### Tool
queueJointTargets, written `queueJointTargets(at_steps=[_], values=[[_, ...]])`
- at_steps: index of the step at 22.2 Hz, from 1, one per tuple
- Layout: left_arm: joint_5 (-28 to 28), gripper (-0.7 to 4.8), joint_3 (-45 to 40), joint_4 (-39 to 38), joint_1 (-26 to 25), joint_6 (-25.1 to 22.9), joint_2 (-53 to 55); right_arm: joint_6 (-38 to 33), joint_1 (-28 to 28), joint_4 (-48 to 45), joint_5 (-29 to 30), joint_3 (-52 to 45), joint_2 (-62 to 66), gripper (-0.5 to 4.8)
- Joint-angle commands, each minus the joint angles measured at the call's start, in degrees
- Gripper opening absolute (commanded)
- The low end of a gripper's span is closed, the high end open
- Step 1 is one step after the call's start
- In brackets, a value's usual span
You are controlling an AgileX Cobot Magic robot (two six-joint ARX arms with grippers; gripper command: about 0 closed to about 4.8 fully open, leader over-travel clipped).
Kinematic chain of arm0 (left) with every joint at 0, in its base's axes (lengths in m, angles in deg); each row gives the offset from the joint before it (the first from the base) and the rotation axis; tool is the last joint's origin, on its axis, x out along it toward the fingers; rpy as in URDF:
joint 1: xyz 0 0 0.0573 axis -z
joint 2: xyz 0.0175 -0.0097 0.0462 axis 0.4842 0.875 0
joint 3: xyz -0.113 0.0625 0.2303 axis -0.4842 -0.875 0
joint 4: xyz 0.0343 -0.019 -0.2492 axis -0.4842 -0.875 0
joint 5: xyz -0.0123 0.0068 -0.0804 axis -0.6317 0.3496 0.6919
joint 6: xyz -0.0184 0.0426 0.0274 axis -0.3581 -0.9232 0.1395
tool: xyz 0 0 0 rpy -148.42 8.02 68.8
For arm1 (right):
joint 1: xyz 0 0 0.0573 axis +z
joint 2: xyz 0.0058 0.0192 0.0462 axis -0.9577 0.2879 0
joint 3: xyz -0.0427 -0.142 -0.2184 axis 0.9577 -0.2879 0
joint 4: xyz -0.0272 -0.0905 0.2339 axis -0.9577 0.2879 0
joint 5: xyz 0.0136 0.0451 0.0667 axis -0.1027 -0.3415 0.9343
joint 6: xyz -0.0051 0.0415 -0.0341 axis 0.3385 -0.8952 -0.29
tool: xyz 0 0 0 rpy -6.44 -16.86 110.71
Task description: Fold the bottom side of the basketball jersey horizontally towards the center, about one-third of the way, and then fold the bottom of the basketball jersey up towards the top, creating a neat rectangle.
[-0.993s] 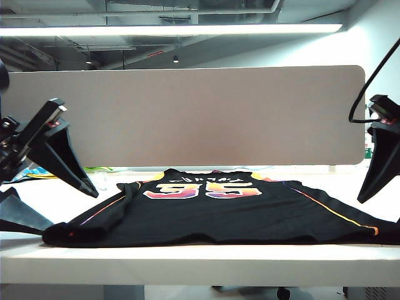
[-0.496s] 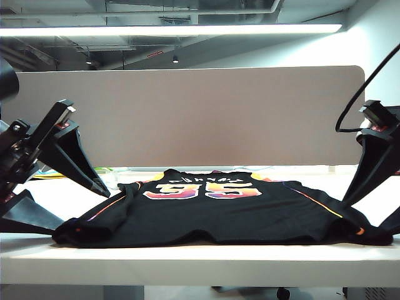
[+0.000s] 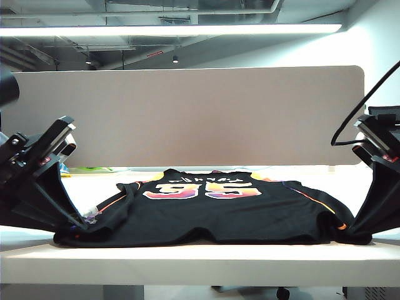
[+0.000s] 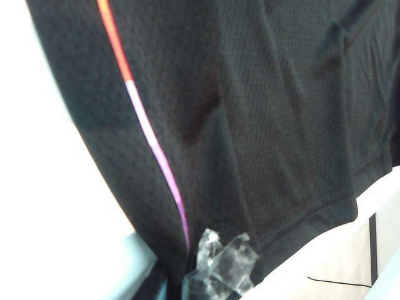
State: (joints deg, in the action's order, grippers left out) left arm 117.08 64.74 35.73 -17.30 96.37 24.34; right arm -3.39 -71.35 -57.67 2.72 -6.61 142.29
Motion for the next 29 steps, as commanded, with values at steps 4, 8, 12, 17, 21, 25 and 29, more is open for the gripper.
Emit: queueJointTargets(at_steps=[4,8,12,17,21,25,29], values=[[3.3,-0.06,-0.15,-9.07,0.0,-0.94,-5.44,0.52,0.15,9.86,0.24,-0.66,-8.79,-0.07],[3.48,-0.06,-0.15,-21.92,0.0,-0.94,-18.18,0.5,0.83,20.0,0.22,-0.66,-21.9,-0.07],[3.58,-0.06,-0.13,-29.46,-0.13,-0.13,-36.02,-0.72,0.79,26.16,0.17,-0.61,-35.06,-0.07],[1.33,-0.06,-0.07,-18.56,-0.22,8.07,-41.92,-7.85,0.76,17.29,-2.14,0.02,-39.15,-0.07],[-3.54,-0.06,2.36,-6.93,-1.9,9.79,-33.31,-12.02,-0.04,3.54,-2.84,3.89,-31.45,-0.07],[-6.27,-0.06,12.28,1.2,-4.98,7.26,-18.34,-13.11,-0.35,-5.11,-4.07,15.1,-15.63,-0.07],[-6.82,-0.06,26.6,2.89,-6.21,2.27,-0.37,-12.79,-0.33,-10.23,-4.13,28.24,2.14,-0.07]])
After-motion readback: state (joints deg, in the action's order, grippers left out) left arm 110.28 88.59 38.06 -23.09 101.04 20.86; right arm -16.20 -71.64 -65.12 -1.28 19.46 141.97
